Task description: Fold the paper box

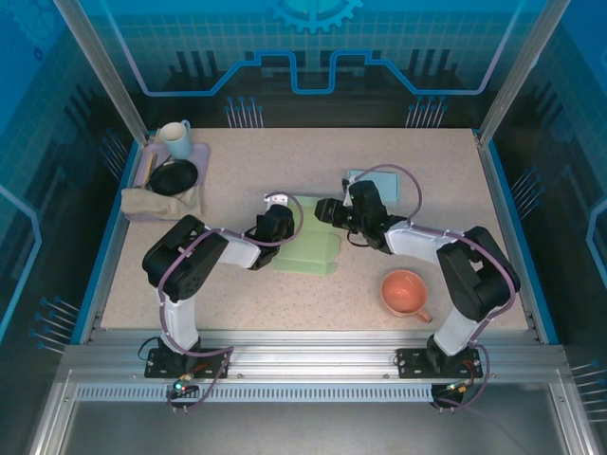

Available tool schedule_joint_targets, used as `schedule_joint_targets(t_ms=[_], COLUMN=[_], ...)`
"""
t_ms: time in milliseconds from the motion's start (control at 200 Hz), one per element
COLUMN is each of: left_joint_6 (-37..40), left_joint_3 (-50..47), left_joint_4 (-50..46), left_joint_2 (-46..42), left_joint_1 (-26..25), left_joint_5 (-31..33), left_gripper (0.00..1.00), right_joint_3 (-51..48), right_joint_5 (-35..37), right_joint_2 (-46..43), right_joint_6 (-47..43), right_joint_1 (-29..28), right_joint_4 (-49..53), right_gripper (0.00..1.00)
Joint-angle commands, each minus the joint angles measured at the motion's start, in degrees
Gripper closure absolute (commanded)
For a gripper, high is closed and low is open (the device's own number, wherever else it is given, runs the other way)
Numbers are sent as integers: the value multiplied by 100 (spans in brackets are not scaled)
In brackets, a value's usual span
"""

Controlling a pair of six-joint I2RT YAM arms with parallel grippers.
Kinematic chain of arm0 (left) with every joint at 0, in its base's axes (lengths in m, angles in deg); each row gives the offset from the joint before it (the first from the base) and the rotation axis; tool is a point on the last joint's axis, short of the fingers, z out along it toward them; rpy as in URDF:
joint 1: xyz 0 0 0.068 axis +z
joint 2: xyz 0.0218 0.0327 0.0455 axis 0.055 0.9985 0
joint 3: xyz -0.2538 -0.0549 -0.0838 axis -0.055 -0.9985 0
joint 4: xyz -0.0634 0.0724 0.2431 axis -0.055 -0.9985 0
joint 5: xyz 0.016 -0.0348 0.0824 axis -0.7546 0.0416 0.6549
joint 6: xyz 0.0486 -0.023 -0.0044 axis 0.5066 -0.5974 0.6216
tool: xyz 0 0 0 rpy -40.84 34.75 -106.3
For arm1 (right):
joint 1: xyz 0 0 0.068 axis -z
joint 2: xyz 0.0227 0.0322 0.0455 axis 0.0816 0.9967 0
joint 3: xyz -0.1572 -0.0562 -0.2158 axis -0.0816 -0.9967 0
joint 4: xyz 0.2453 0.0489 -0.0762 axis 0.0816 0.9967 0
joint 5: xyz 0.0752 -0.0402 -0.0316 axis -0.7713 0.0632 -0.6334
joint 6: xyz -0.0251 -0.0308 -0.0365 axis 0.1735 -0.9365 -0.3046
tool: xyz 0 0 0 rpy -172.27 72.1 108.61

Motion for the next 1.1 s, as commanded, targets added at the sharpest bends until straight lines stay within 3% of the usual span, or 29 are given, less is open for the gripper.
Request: schedule_joint_targets(t_ms=[0, 430, 695, 1095], left_joint_6=[28, 53, 63, 54], left_joint_3=[-44, -9, 0, 8], left_joint_4=[-284, -323, -324, -361], left_joint_2=[158, 162, 162, 171], left_joint_1=[-4, -5, -6, -9], left_joint_5=[-156, -181, -193, -177], left_gripper=[85, 85, 85, 85], right_joint_3=[-251, -700, -710, -727], right_joint_5=[439, 1219, 1462, 459], right_joint_2=[-231, 201, 381, 714], right_joint_6=[-522, -1217, -1105, -1028], right_joint_1=[-114, -121, 103, 190], right_joint_4=[112, -554, -475, -1308], right_gripper=[45, 44, 41, 45])
